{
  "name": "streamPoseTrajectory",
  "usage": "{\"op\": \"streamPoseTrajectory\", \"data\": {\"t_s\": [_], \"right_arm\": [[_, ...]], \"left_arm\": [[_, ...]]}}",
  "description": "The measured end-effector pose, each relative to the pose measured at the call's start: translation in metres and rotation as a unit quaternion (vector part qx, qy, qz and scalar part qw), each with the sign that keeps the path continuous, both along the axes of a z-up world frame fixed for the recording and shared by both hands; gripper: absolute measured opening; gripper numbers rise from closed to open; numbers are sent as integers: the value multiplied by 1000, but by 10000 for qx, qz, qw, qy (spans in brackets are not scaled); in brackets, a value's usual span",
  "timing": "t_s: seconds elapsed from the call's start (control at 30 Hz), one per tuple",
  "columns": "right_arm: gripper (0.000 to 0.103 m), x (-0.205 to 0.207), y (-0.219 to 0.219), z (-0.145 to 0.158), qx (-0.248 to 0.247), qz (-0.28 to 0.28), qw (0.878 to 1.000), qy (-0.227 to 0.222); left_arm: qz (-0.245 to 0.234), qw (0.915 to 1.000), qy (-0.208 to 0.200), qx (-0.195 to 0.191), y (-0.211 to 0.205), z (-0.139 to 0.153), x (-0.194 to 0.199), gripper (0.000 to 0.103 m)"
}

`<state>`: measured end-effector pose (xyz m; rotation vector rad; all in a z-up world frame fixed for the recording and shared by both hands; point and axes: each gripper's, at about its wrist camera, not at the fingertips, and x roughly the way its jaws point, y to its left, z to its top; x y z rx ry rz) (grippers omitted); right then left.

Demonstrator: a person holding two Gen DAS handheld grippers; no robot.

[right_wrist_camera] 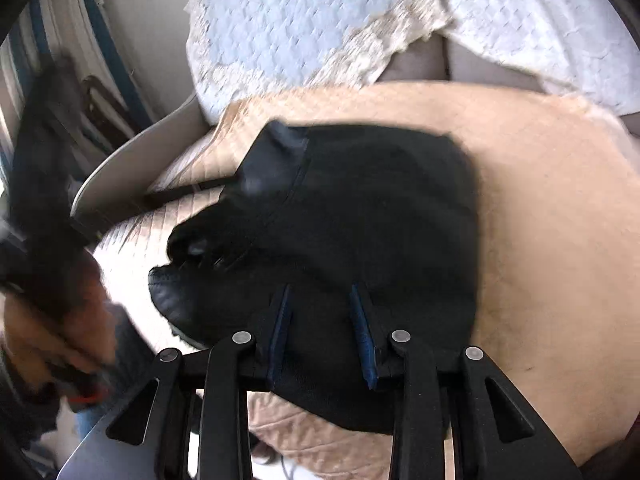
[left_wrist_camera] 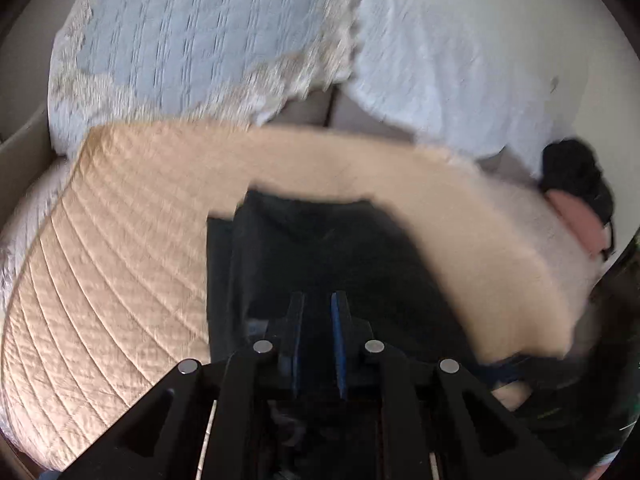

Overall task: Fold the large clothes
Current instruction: 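Grasp the folded jacket near the collar with both tools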

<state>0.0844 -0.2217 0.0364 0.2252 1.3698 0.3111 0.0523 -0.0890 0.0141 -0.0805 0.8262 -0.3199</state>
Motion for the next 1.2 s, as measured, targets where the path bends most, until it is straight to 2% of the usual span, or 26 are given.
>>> {"op": "streamPoseTrajectory", "data": {"t_s": [0.07,0.17,0.37,0.5,0.57,0.73,0.83,0.9,1.0,1.03,1.1,1.2], "right_arm": [[32,2,-6,-4,-72,-48,10000,21],[32,-2,-6,-23,-117,-59,9997,212],[32,-6,0,-28,-303,-32,9995,64],[32,6,-9,-19,-186,-62,9996,200],[32,15,-16,-14,-190,-181,9996,85],[32,45,-34,-15,-376,-348,9986,-109],[32,62,-41,-22,-390,-466,9981,-105],[32,76,-44,-28,-431,-521,9976,-134],[32,86,-41,-38,-444,-522,9976,-100],[32,89,-39,-45,-439,-513,9977,-50],[32,90,-37,-55,-447,-499,9977,39],[32,87,-33,-76,-448,-515,9974,221]], "left_arm": [[185,9994,251,121,8,-26,4,11],[250,9995,-14,200,14,-40,-4,10],[460,9987,-47,-225,23,-50,-8,9],[278,9996,79,72,17,-26,-9,9],[226,9997,32,35,18,-9,-10,9],[110,9984,-482,-265,7,56,-1,10],[41,9970,-761,-106,-17,71,22,17],[90,9984,-560,-55,-25,55,47,17],[426,9990,-8,100,-17,9,79,17],[544,9983,166,83,-10,-9,85,14],[654,9968,368,-287,7,-36,89,11],[740,9951,275,-596,19,-46,84,8]]}}
